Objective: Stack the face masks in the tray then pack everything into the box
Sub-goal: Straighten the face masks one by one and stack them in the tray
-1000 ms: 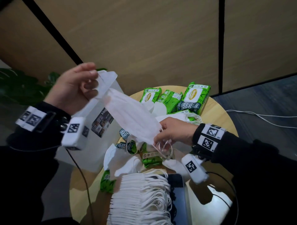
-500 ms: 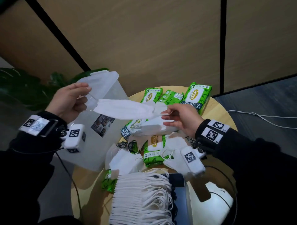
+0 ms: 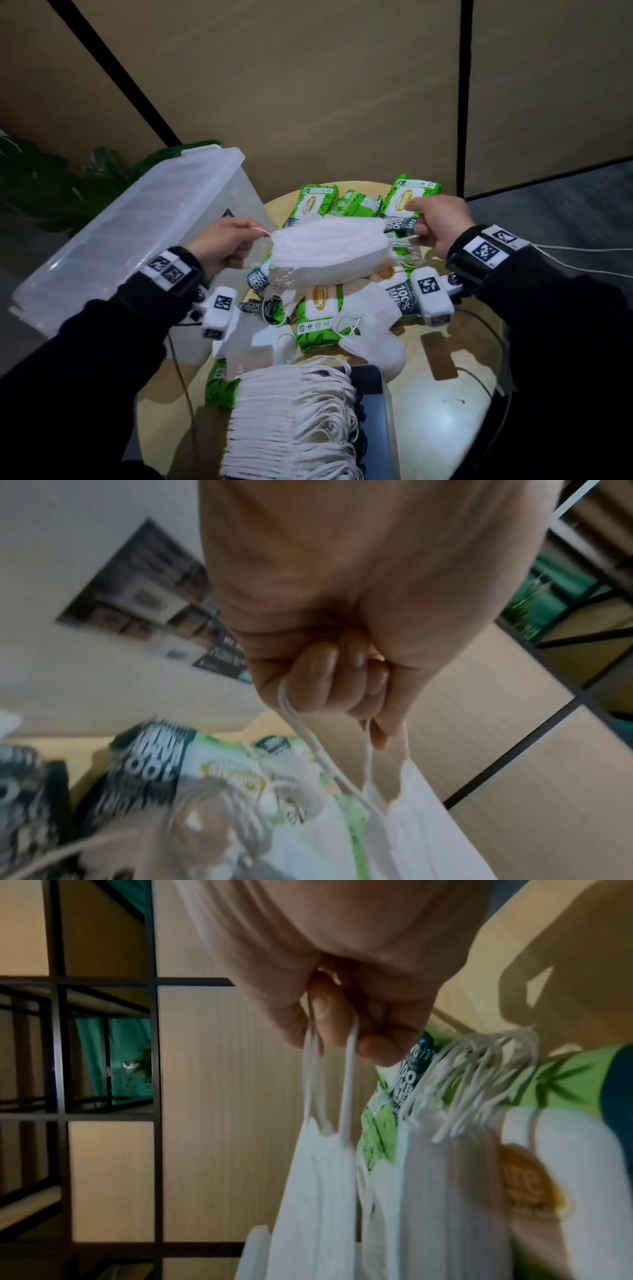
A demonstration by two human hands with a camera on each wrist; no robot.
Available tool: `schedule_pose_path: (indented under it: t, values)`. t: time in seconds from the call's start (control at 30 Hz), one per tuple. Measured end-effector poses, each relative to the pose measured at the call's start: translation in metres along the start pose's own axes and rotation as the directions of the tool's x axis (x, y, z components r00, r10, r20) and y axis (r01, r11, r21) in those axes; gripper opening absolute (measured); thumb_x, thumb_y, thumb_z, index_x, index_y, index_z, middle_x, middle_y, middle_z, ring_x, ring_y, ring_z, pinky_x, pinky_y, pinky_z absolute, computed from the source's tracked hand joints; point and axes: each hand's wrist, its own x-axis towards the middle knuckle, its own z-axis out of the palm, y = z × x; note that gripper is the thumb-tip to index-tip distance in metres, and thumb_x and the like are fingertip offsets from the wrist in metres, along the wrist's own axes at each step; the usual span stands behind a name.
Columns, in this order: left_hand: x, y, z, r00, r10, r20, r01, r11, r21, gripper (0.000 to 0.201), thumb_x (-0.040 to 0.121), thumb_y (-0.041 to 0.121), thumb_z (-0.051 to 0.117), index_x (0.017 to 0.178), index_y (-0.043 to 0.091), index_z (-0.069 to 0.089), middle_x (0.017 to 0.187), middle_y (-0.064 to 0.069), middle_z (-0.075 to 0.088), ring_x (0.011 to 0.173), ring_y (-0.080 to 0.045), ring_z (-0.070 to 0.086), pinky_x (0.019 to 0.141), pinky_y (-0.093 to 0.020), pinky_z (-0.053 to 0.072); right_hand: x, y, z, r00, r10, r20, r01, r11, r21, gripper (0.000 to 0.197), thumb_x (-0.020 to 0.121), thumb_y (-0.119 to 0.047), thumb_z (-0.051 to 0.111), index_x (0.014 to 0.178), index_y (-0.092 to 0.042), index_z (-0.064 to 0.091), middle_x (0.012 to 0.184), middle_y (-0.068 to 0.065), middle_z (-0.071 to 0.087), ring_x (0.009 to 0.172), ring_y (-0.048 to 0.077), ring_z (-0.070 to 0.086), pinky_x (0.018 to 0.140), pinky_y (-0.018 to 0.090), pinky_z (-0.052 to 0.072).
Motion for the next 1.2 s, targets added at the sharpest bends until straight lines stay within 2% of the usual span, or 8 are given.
schedule_pose_path:
  t: [0.13,0.43,0.5,0.6,0.7,0.87,1.0,1.2]
  values:
    - [0.024,-0.016,0.029,0.991,-0.134,0.024,0.135,0.989,-0.053,0.012,0.098,0.002,0.060,0.095,0.013,0.064,0.059,0.004,0.031,0.047,-0.009,0.024,0.044,-0.019,0.022,0.011,0.008,-0.005,0.998,-0.042,-0.040,0.039,0.996,-0.085,0.013,0.089,-0.005,0.069,0.098,-0.012,0.062,0.066,0.003,0.047,0.044,0.015,0.042,0.046,0.026,0.040]
    - [0.038,-0.032,0.031,0.976,-0.217,-0.007,0.217,0.976,-0.019,0.006,0.097,0.008,0.067,0.096,0.010,0.062,0.071,-0.004,0.047,0.056,-0.013,0.046,0.051,-0.027,0.041,0.013,0.019,0.000,0.995,-0.085,0.055,0.098,0.935,-0.340,0.016,0.081,-0.010,0.074,0.073,-0.011,0.062,0.063,0.007,0.054,0.052,0.024,0.048,0.048,0.028,0.037]
    - [0.039,-0.031,0.031,0.988,-0.140,-0.072,0.150,0.975,0.164,0.017,0.093,0.024,0.075,0.100,0.010,0.067,0.084,-0.006,0.061,0.073,-0.018,0.061,0.065,-0.034,0.053,0.013,0.020,0.003,0.986,-0.153,0.062,0.164,0.867,-0.470,0.015,0.079,-0.021,0.078,0.080,-0.011,0.066,0.081,0.004,0.065,0.078,0.030,0.065,0.065,0.035,0.052]
    - [0.035,-0.021,0.040,0.981,0.153,-0.118,-0.046,0.778,0.627,0.047,0.081,0.049,0.083,0.117,0.022,0.069,0.110,0.005,0.066,0.102,-0.014,0.063,0.091,-0.036,0.053,0.007,0.022,0.009,0.935,-0.313,0.166,0.343,0.679,-0.649,0.040,0.074,-0.043,0.084,0.104,-0.020,0.070,0.121,0.005,0.065,0.118,0.027,0.060,0.100,0.040,0.049]
    - [0.027,-0.005,0.064,0.935,0.324,0.146,-0.329,0.634,0.700,0.077,0.070,0.049,0.090,0.136,0.027,0.056,0.134,0.006,0.060,0.118,-0.011,0.058,0.101,-0.037,0.050,-0.003,0.023,0.021,0.817,-0.251,0.519,0.576,0.401,-0.712,0.083,0.072,-0.052,0.087,0.142,-0.021,0.055,0.147,0.005,0.051,0.135,0.024,0.049,0.110,0.038,0.041]
    - [0.032,0.000,0.102,0.911,0.167,0.378,-0.413,0.402,0.817,0.083,0.058,0.041,0.098,0.119,0.030,0.042,0.111,0.007,0.057,0.100,-0.020,0.058,0.082,-0.038,0.050,-0.009,0.034,0.044,0.780,-0.076,0.621,0.624,0.019,-0.781,0.084,0.070,-0.050,0.086,0.141,-0.022,0.049,0.134,0.003,0.057,0.124,0.029,0.056,0.101,0.050,0.046]
    - [0.040,-0.003,0.107,0.901,0.191,0.389,-0.434,0.399,0.808,0.072,0.061,0.035,0.097,0.107,0.024,0.042,0.095,0.003,0.057,0.086,-0.024,0.057,0.072,-0.039,0.048,-0.009,0.032,0.044,0.794,-0.094,0.601,0.599,-0.047,-0.799,0.043,0.074,-0.033,0.080,0.106,-0.017,0.057,0.100,0.003,0.055,0.099,0.028,0.059,0.089,0.048,0.052]
    - [0.043,-0.017,0.104,0.897,0.193,0.398,-0.442,0.417,0.794,0.077,0.053,0.049,0.097,0.103,0.032,0.041,0.100,0.004,0.057,0.087,-0.020,0.054,0.072,-0.038,0.047,-0.006,0.035,0.043,0.790,-0.085,0.607,0.602,-0.083,-0.794,0.042,0.072,-0.036,0.080,0.104,-0.020,0.060,0.100,0.002,0.059,0.095,0.025,0.059,0.087,0.049,0.055]
